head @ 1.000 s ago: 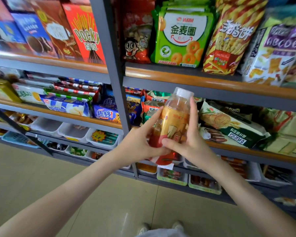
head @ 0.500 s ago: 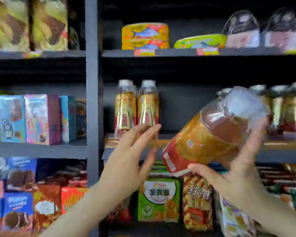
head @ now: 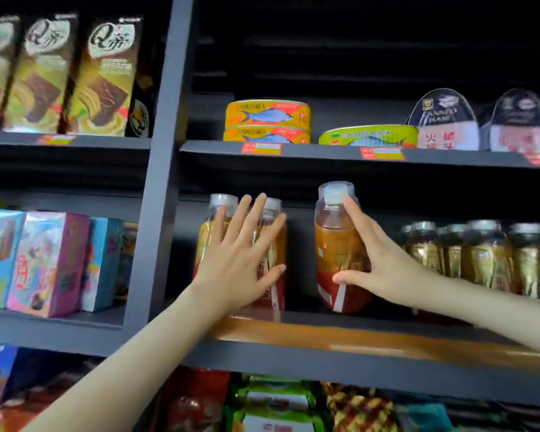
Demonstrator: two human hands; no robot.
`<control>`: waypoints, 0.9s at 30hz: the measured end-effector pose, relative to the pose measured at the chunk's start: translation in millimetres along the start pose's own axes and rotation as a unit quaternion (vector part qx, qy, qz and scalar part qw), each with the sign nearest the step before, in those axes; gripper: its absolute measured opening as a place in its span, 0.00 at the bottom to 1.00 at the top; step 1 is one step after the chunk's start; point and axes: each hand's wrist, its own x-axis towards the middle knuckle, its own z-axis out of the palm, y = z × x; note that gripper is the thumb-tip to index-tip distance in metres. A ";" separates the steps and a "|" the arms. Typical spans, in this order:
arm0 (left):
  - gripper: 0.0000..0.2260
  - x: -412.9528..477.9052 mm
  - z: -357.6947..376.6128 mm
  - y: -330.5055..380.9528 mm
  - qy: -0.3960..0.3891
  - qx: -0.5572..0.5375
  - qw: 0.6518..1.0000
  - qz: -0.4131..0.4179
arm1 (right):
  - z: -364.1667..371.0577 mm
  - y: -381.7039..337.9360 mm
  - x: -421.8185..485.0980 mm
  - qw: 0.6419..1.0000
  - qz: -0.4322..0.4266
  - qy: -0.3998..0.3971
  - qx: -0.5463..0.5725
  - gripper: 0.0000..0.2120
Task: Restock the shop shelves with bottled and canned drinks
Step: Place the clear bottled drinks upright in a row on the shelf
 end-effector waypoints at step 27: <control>0.28 -5.3 14.0 1.2 0.011 0.015 1.000 0.014 | 93.0 100.5 112.2 0.971 0.096 -0.132 -0.173 0.61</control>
